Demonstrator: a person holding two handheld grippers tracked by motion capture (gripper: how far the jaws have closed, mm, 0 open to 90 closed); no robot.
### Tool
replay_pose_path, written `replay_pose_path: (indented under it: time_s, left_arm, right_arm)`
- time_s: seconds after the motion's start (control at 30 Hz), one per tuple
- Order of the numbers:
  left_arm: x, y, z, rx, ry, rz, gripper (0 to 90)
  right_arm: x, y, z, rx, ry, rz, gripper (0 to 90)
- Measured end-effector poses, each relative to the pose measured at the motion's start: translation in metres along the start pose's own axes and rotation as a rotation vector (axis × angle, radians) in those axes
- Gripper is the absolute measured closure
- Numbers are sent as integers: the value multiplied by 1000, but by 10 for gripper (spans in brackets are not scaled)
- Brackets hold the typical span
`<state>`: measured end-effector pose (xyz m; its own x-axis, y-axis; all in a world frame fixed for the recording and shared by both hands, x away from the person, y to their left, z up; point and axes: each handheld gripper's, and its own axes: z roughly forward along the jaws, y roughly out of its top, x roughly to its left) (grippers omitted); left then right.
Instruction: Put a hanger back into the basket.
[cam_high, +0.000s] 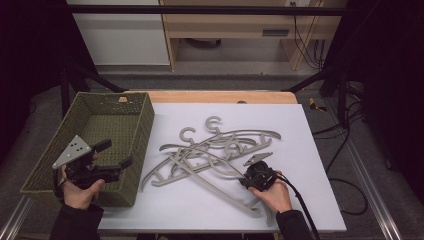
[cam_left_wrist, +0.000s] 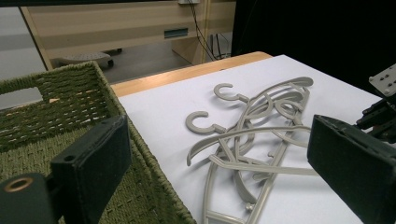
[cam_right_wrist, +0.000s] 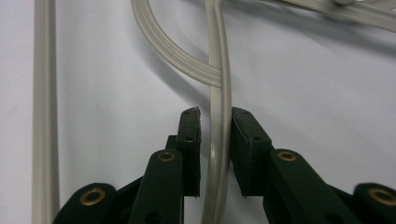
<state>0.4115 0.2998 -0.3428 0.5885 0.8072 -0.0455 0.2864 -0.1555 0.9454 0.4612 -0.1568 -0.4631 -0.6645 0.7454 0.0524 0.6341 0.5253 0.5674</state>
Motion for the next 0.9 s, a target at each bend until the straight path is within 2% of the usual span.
replay_pose_path:
  time_s: [0.03,0.13,0.27,0.4,0.57,0.73,0.8,0.9]
  left_arm:
    - [-1,0,0,-4,-1,-4,61]
    - [-1,0,0,-2,-1,1,60]
    - [-1,1,0,-1,-1,2,61]
    - [-2,1,0,2,-1,6,62]
    - [-4,2,0,4,-6,13,64]
    - [-5,2,0,5,-12,17,65]
    - [-7,3,0,7,-17,21,66]
    - [-9,4,0,8,-24,31,66]
  right_arm:
    - [-1,0,1,-1,-5,-18,769]
    - [-2,0,1,-1,2,3,794]
    - [0,1,1,-2,-12,30,805]
    - [-3,1,0,8,-6,22,814]
    - [-3,2,-8,-4,9,55,817]
    - [-4,2,-16,-17,13,44,818]
    - [-6,2,-23,-46,24,16,818]
    - [-6,3,-29,-56,34,4,818]
